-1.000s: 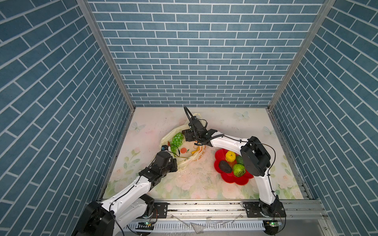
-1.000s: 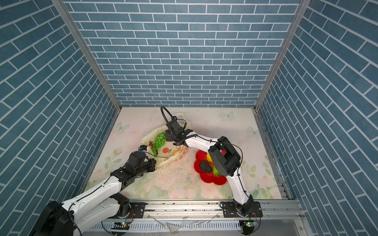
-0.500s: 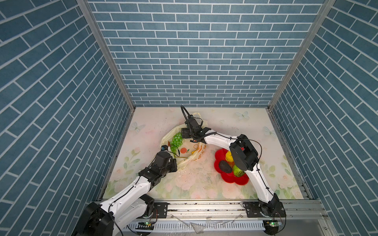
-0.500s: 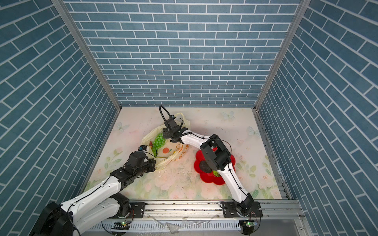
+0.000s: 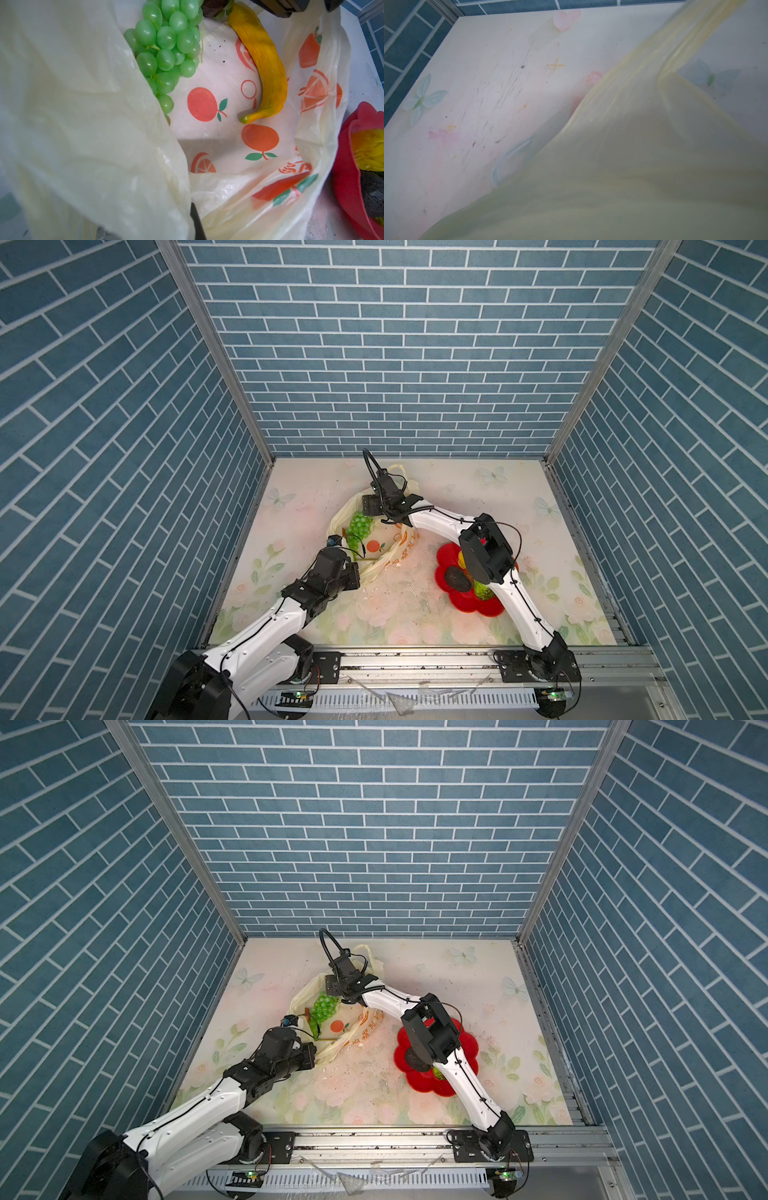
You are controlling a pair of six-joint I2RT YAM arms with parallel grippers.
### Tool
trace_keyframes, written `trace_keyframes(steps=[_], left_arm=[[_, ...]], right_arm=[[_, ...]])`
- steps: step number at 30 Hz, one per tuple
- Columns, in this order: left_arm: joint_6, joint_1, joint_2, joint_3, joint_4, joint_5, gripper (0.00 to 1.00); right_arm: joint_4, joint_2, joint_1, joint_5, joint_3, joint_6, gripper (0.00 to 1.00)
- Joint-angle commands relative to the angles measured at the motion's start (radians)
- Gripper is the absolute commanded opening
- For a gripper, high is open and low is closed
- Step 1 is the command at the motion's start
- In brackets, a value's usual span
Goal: Take the fake fruits out of the plastic bag
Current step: 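Reach the right gripper into the bag and close it on the dark brown fruit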
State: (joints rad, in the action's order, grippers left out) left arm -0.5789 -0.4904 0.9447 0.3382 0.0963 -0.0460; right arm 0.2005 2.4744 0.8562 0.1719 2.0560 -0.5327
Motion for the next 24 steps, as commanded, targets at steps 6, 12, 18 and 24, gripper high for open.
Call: trace_keyframes(steps=[6, 12, 18, 24], left_arm=[[0.010, -0.006, -0.005, 0.019, 0.016, 0.014, 0.00], [0.010, -0.005, 0.003, 0.021, 0.013, 0.013, 0.00], [0.009, -0.005, -0.011, 0.018, 0.025, 0.023, 0.00], [0.010, -0.006, -0.024, 0.014, 0.032, 0.031, 0.00]], right_arm=[[0.081, 0.062, -0.005, 0.040, 0.097, 0.015, 0.90], [0.077, 0.085, -0.004, 0.026, 0.124, 0.032, 0.85], [0.105, 0.121, -0.004, 0.034, 0.168, 0.053, 0.82], [0.105, 0.120, -0.004, 0.018, 0.172, 0.054, 0.77]])
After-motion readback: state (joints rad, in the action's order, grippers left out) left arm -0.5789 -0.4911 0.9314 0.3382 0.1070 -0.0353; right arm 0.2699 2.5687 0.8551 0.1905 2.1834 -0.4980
